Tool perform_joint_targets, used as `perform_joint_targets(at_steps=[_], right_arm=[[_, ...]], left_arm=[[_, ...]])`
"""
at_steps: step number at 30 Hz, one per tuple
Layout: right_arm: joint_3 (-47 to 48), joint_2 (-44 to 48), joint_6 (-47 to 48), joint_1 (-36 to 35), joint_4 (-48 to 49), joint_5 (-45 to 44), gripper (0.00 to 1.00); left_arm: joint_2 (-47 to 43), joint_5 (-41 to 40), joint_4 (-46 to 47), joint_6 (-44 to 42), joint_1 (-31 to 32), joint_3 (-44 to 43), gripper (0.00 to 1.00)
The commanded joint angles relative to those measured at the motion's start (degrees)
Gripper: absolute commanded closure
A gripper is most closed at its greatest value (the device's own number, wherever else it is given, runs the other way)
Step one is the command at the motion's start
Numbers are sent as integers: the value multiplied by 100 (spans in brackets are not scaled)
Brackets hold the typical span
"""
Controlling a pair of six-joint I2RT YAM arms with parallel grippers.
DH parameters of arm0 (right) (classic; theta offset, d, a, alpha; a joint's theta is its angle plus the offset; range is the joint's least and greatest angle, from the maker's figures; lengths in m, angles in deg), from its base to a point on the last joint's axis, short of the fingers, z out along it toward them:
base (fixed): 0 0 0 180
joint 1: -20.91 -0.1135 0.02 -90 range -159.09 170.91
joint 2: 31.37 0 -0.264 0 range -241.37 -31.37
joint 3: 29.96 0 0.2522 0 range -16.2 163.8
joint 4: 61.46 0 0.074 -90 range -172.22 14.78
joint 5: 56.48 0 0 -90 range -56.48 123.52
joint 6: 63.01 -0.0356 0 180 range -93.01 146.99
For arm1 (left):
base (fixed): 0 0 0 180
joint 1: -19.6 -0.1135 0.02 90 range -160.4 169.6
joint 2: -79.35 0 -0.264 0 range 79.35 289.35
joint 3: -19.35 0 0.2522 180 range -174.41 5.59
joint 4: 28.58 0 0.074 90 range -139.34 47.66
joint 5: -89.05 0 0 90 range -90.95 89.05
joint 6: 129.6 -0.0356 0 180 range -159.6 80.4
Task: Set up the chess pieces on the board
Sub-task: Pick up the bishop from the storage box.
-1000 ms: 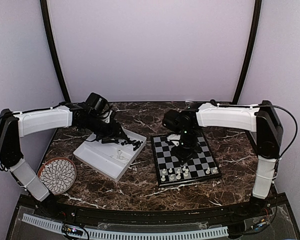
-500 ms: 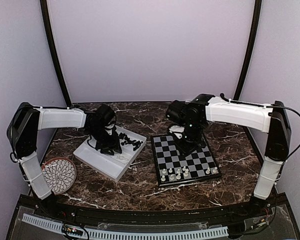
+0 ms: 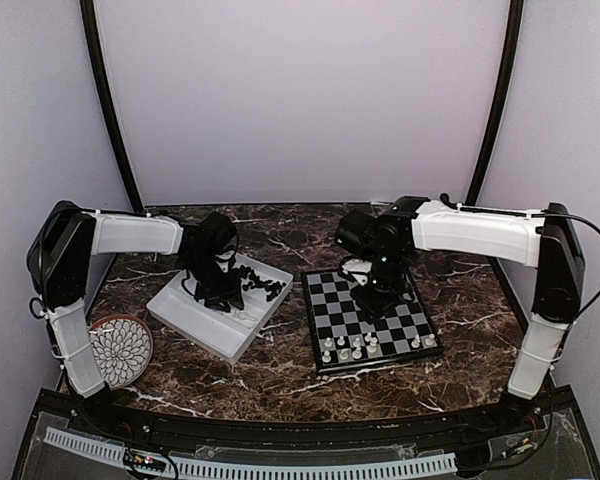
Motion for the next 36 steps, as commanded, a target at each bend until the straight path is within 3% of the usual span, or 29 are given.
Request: perform_joint_targets(at_steps=[1, 5, 13, 19, 25, 36], right_arm=[[-44, 243, -80, -55, 106, -60, 79], [-104, 296, -86, -54, 108, -65, 79], [-310, 505, -87, -52, 88, -48, 79], [-414, 611, -34, -54, 24, -91, 79], [-489, 656, -42, -54, 40, -56, 79], [-682, 713, -54, -54, 124, 18, 79]], left_arm=[[-87, -29, -233, -146, 62, -285, 64], [-224, -56, -316, -702, 286, -487, 66], [-252, -93, -664, -2672, 484, -446, 65], [-220, -551, -765, -3811, 510, -455, 62], [-79, -449, -756, -4346, 517, -491, 62], [169, 149, -461, -4580, 538, -544, 67]])
